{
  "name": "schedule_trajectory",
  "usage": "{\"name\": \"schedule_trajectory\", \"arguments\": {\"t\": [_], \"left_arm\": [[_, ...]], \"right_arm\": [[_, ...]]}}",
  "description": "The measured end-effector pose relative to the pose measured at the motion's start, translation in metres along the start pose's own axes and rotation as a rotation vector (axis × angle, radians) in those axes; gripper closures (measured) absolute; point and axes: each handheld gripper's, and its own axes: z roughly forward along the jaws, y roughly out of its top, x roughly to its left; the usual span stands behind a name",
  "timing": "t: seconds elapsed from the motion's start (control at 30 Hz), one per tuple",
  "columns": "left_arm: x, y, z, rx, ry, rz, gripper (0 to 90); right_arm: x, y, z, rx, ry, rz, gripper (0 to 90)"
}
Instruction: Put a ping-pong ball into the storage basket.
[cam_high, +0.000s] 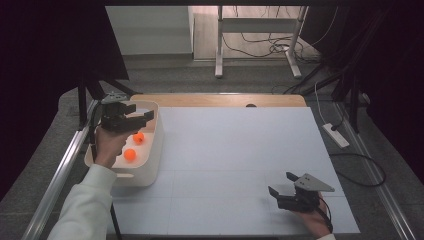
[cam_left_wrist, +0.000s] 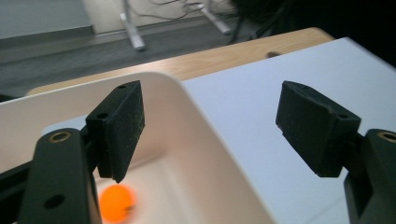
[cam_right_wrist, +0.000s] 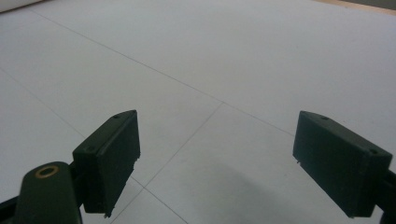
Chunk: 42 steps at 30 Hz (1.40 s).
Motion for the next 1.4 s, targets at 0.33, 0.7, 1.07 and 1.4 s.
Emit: {"name": "schedule_trajectory", "arguments": {"t": [0.33, 0.7, 1.07, 1.4], "left_arm": [[-0.023, -0.006, -0.005, -0.012, -0.079, 0.052, 25.4], [-0.046, -0.013, -0.006, -0.025, -0.156, 0.110, 25.9], [-0.069, -0.027, -0.007, -0.038, -0.216, 0.139, 26.2], [-0.097, -0.048, -0.008, -0.058, -0.282, 0.201, 25.8]], "right_arm": [[0.001, -0.001, -0.004, 0.000, -0.013, 0.002, 15.1], [0.001, -0.003, -0.008, 0.000, -0.021, 0.003, 15.1], [0.002, -0.003, -0.009, 0.000, -0.024, 0.001, 15.1], [0.003, -0.004, -0.011, -0.002, -0.027, -0.001, 15.2]]}}
